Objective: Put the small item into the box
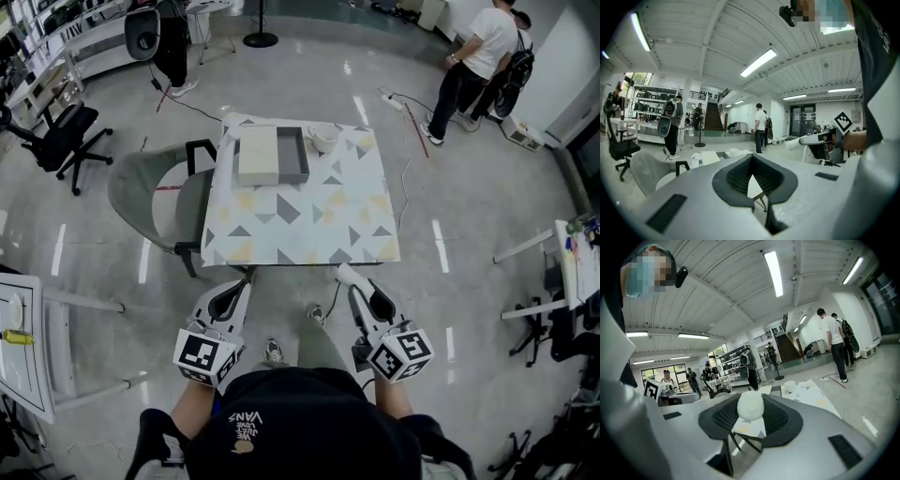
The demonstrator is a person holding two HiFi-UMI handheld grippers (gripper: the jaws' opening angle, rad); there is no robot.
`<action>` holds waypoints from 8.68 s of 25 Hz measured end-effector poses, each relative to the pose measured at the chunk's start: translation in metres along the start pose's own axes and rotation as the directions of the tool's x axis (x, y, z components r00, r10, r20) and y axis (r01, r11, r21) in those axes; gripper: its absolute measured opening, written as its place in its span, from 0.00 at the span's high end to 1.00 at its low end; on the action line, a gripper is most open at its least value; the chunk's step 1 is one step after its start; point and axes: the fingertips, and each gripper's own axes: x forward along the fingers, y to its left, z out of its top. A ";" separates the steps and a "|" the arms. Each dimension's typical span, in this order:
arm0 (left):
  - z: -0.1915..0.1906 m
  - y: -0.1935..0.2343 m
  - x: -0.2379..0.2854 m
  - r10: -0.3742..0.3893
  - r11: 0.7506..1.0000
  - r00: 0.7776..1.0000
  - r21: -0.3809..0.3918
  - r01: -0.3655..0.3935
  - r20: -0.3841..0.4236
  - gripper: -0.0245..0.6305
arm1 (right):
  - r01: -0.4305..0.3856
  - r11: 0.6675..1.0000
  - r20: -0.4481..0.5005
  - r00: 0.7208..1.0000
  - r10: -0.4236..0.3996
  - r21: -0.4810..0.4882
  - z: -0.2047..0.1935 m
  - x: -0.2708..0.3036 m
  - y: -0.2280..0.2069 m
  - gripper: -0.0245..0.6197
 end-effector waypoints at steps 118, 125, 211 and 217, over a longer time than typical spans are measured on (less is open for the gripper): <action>-0.006 0.253 0.276 0.124 0.979 0.971 -0.135 -0.153 -0.203 0.96 | -0.102 0.867 -0.575 0.785 -0.231 -0.488 -0.117 0.607 -0.217 0.75; -0.009 0.253 0.268 0.140 0.976 0.969 -0.137 -0.170 -0.203 0.96 | -0.110 0.874 -0.602 0.765 -0.229 -0.473 -0.120 0.605 -0.218 0.74; 0.015 0.035 0.274 0.155 0.986 0.986 -0.055 -0.158 -0.066 0.96 | -0.157 0.956 -0.132 0.983 0.127 -0.246 0.053 0.200 -0.193 0.96; 0.010 0.030 0.268 0.158 0.985 0.985 -0.064 -0.162 -0.068 0.96 | -0.150 0.960 -0.130 0.984 0.121 -0.237 0.051 0.193 -0.194 0.96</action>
